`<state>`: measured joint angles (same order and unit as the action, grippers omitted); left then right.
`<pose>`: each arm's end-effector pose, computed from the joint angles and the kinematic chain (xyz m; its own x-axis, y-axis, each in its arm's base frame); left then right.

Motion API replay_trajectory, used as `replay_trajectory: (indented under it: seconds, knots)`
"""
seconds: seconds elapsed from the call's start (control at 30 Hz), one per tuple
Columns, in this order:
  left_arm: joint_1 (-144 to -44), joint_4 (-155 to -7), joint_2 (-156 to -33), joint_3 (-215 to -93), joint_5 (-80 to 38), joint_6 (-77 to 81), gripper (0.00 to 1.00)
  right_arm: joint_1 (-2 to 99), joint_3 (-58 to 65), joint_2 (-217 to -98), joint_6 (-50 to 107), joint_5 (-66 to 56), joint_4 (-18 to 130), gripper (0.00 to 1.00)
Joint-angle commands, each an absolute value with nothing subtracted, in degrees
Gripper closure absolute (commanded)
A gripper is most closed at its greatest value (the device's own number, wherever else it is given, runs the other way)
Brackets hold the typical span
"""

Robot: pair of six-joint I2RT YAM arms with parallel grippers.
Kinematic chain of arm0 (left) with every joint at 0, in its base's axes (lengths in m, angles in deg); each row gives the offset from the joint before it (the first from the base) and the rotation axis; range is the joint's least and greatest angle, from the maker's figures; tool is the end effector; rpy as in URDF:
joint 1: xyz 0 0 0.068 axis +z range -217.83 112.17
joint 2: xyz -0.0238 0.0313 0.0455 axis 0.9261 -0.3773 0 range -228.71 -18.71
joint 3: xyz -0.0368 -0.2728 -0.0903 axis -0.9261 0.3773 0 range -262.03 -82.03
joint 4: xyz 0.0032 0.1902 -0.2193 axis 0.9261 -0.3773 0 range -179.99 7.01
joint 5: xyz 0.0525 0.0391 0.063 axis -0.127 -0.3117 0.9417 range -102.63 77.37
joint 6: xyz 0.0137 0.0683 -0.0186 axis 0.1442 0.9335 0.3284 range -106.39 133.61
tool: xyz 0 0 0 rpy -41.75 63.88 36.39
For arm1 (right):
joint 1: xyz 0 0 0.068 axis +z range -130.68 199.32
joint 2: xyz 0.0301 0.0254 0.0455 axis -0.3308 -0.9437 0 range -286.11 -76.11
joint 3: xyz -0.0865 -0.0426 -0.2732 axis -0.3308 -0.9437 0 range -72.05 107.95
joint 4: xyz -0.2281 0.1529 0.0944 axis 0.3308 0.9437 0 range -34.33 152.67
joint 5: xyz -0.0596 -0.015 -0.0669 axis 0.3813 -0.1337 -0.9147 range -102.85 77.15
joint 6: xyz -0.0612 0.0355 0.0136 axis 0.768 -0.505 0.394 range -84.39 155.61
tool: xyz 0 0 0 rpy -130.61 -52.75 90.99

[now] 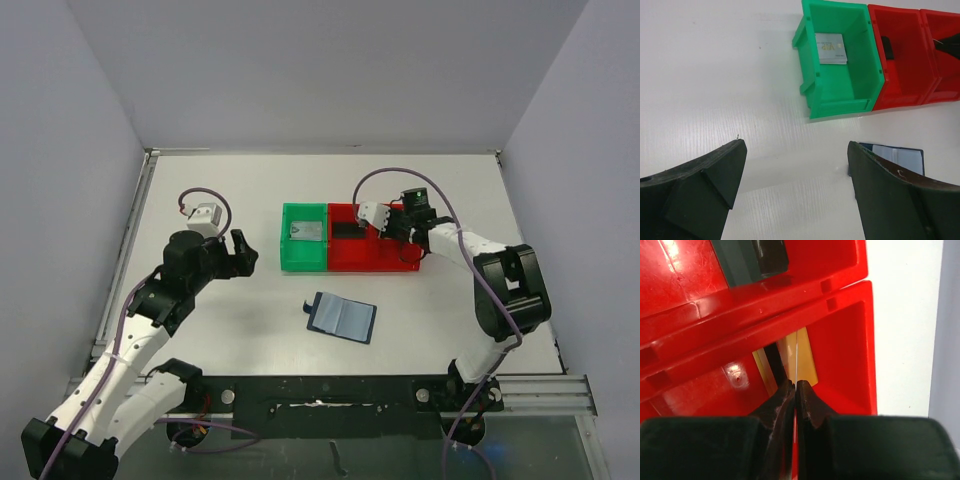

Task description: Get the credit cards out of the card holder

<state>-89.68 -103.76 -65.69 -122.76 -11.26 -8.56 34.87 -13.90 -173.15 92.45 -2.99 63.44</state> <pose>0.2116 -0.0833 0.2881 -0.5234 -0.1966 -0.8291 0.1670 0.9304 -0.3261 0.3804 0.1165 0.1700 -0.0672 -0.8748 -0.4798 -0.7929 0.3387 -0.5065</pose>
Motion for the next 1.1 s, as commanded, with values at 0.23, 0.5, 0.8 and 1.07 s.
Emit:
replay_trajectory:
  seconds: [0.23,0.5,0.8,1.07]
  knots:
    - [-90.60,-101.00,-64.36,-123.22,-10.17,-7.48,0.18,35.38,-7.74,-178.67,98.11,-3.04,61.39,0.99]
    - [-90.69,-100.97,-64.49,-123.19,-10.15,-7.31,0.18,35.36,-6.22,-180.49,98.58,-1.49,66.16,0.81]
    - [-90.69,-100.98,-64.48,-123.12,-10.33,-7.31,0.18,34.84,-6.58,-179.13,95.85,0.01,67.43,0.62]
    - [-90.69,-100.87,-64.73,-123.02,-10.68,-7.33,0.19,34.26,-6.16,-177.28,93.71,1.28,67.50,0.55]
